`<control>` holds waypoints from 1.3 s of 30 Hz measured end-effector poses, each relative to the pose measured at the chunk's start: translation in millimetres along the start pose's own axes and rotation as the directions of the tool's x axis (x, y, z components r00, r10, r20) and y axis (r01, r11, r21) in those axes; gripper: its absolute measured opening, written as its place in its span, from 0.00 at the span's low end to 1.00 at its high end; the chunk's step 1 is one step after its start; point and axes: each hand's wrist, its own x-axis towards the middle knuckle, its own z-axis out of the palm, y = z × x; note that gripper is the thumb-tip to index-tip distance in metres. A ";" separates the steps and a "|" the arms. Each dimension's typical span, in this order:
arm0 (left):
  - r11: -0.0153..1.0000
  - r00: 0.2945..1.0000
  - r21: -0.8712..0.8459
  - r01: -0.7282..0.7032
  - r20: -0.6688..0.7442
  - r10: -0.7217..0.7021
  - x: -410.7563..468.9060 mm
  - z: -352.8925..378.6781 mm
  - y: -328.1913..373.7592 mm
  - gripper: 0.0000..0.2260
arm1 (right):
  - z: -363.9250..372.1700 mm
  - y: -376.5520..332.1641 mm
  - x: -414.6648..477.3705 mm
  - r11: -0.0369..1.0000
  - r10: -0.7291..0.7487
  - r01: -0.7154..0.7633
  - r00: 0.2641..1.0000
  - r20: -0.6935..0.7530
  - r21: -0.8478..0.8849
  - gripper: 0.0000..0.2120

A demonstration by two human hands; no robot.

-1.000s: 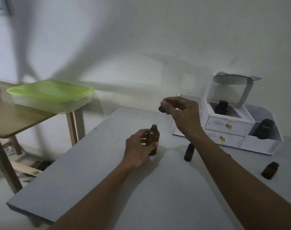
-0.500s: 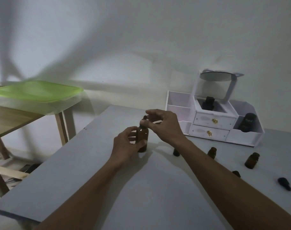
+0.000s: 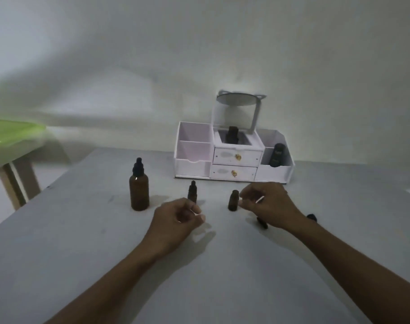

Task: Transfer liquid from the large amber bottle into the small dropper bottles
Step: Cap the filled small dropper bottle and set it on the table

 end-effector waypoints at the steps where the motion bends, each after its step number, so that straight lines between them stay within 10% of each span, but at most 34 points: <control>1: 1.000 1.000 -0.002 -0.003 0.026 0.004 2.7 12.0 6.1 0.06 | -3.6 9.9 -5.9 0.997 0.068 -0.068 0.998 0.006 -0.037 0.08; 7: 0.993 0.999 -0.109 0.044 0.003 -0.044 30.5 70.5 26.0 0.24 | -3.2 42.9 -31.3 0.938 0.311 -0.309 0.950 -0.010 -0.156 0.19; 14: 0.989 0.996 -0.120 0.083 -0.021 -0.086 57.5 102.4 31.3 0.32 | -7.6 33.5 -6.0 0.966 0.260 -0.256 0.946 -0.193 0.047 0.13; 22: 0.998 0.998 -0.015 0.067 -0.021 -0.067 63.1 111.6 35.7 0.28 | 8.3 5.2 35.8 0.837 0.246 -0.052 0.926 -0.288 0.545 0.09; 39: 0.994 0.997 -0.079 0.069 -0.033 -0.071 53.1 105.7 44.6 0.14 | 21.3 20.0 27.4 0.878 0.187 -0.001 0.922 -0.340 0.479 0.10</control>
